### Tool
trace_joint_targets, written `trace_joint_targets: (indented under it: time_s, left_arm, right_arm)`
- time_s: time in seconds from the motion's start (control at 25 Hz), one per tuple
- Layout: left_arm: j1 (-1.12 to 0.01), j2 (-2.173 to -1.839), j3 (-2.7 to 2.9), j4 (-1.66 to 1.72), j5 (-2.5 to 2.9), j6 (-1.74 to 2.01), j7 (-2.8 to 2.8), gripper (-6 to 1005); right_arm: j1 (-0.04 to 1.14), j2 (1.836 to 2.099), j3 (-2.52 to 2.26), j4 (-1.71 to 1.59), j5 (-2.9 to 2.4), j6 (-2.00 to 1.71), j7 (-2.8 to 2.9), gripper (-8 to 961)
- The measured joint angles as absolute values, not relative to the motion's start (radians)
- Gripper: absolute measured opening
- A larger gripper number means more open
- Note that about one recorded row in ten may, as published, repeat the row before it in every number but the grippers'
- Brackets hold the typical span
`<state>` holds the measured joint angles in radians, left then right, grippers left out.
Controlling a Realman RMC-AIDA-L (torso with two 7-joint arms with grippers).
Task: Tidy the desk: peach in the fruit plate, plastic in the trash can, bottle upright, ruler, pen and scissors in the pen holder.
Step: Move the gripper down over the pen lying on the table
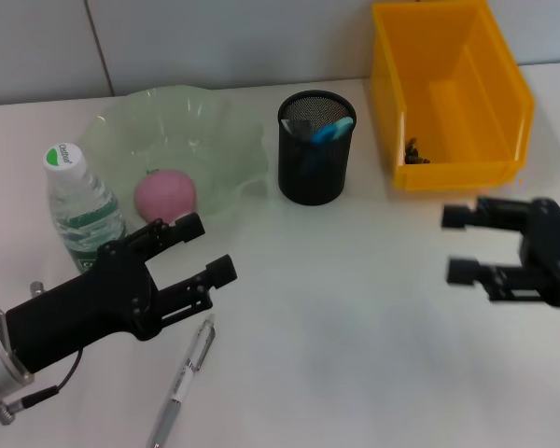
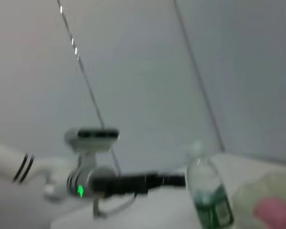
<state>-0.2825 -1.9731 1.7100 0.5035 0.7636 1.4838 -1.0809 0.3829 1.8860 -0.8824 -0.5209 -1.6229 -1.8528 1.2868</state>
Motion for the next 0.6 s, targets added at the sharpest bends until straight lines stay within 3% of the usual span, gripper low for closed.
trace_joint_targets:
  time_s: [0.12,0.44,0.6]
  left_arm:
    - [-0.282,-1.966,1.683,0.534,0.848,1.486,-1.137,785]
    - [-0.276,-1.959,1.520,0.748,1.233,1.482,-1.426,786]
    - [-0.265,-1.981,1.430,0.996,1.531,1.489,-1.680,786]
  right_arm:
    - [0.371,1.864,-0.869,-0.565,-1.734,-1.870,1.304,746]
    - [0.364,1.883,-0.830,-0.673,-1.871,-1.876,1.323,746]
    - [0.381,1.880,-0.830,-0.685,-1.899,-1.870,1.354,746]
